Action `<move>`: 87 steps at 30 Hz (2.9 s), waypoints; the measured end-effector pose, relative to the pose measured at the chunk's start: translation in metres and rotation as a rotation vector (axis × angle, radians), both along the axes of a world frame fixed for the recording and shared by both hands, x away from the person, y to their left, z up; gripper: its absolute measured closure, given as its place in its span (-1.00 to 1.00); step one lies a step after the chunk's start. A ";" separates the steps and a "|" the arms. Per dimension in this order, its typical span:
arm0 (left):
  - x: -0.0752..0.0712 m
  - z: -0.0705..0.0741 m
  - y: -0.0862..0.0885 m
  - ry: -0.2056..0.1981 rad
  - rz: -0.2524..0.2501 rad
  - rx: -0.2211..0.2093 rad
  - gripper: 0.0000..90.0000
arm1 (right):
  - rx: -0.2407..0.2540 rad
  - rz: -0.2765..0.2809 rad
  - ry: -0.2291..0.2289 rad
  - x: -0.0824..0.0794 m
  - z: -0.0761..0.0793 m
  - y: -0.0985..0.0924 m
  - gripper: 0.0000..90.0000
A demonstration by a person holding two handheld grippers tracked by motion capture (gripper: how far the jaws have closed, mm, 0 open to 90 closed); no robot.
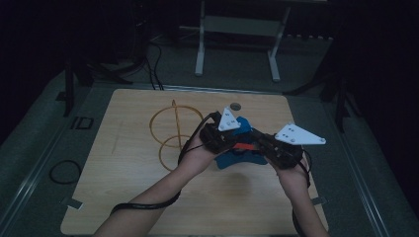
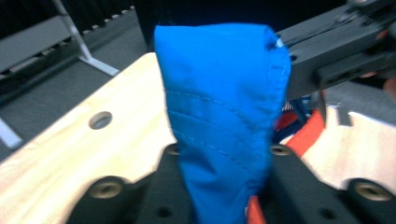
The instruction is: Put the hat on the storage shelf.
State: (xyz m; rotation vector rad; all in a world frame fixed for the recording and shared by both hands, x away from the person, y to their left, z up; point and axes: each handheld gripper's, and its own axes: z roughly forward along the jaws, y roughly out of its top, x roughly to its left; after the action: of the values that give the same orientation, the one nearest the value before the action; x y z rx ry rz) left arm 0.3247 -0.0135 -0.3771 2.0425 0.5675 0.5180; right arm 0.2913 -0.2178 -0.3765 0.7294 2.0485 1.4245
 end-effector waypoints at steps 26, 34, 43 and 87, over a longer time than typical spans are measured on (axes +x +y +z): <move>-0.007 0.018 0.025 -0.233 0.030 -0.070 1.00 | 0.100 0.058 -0.061 -0.042 0.022 -0.030 0.38; -0.010 0.022 0.047 -0.325 -0.172 -0.195 1.00 | 0.106 0.046 -0.041 -0.042 0.017 -0.041 0.39; -0.008 0.010 0.064 -0.278 -0.466 -0.351 1.00 | 0.121 0.169 0.005 -0.056 0.010 -0.029 0.34; -0.021 0.007 0.085 -0.204 -0.522 -0.364 0.12 | 0.087 0.218 0.014 -0.051 0.016 -0.021 1.00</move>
State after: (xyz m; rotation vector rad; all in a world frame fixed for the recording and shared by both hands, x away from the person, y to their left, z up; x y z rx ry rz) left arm 0.3037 0.0713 -0.3703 1.6733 -0.0076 0.2765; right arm 0.2402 -0.2389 -0.3608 0.5653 2.1416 1.6411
